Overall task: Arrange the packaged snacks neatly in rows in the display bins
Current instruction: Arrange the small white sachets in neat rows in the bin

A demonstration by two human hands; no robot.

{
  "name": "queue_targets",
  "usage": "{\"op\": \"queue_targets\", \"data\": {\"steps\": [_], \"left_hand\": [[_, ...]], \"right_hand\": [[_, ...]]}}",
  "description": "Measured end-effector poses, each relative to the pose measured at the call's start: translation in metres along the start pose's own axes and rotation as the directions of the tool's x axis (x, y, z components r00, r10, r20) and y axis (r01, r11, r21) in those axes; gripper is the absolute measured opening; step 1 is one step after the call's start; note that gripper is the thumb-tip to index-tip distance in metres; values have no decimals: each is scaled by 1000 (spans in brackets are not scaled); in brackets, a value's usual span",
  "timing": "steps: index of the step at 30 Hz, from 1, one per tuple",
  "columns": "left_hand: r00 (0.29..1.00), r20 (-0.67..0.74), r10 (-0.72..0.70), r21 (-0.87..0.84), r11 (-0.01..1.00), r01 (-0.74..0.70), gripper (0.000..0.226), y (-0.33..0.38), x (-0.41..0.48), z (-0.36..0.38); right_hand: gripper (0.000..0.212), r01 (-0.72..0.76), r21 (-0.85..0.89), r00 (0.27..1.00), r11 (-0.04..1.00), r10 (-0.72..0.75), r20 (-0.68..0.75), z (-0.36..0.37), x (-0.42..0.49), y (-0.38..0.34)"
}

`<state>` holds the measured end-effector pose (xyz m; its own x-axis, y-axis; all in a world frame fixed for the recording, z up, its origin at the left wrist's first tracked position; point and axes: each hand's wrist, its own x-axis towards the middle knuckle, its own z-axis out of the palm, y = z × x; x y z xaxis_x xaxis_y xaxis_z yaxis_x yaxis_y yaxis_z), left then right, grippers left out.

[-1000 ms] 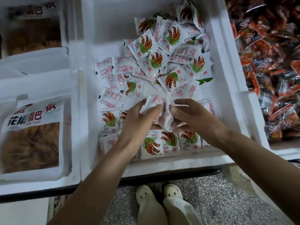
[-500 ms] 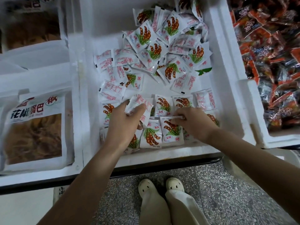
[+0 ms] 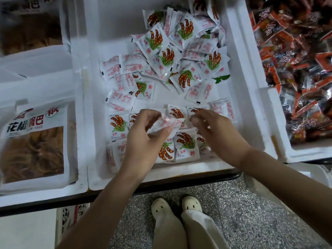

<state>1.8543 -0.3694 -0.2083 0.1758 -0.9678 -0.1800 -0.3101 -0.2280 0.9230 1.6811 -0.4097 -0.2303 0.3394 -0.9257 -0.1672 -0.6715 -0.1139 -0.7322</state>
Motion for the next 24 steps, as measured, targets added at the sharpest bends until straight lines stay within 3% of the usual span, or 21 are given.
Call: {"op": "queue_targets", "data": {"steps": [1,3,4,6,8,12,16,18,20,24], "left_hand": [[999,3,42,30,999,-42,28,1,-2,3],[991,56,125,80,988,-129,26,3,-6,10],[979,105,175,117,975,-187,23,5,-9,14],[936,227,270,200,928,-316,22,6,-15,24],[902,330,279,254,894,-370,32,9,-21,31],[883,373,286,382,820,-426,48,4,-13,34],[834,520,186,574,647,-502,45,-15,3,33],[803,577,152,618,561,-551,47,-23,6,34],[778,614,131,630,512,-584,46,-28,8,34],[774,621,126,620,524,-584,43,-32,9,29]], "right_hand": [[36,-168,265,985,950,150,85,-5,-1,-6],[48,-493,597,867,633,297,401,-17,-2,-15],[49,-569,645,820,510,288,495,-23,-2,-17],[38,-593,673,803,443,259,537,-29,-3,-16],[24,-550,650,835,524,315,451,-32,-4,-12],[22,-459,545,884,702,421,202,-35,3,15],[10,-345,81,937,935,339,84,-32,7,31],[16,-303,-22,948,953,304,99,-27,9,34],[24,-293,-17,947,956,293,135,-21,10,36],[22,-229,-56,959,972,235,157,-13,6,37]]}}
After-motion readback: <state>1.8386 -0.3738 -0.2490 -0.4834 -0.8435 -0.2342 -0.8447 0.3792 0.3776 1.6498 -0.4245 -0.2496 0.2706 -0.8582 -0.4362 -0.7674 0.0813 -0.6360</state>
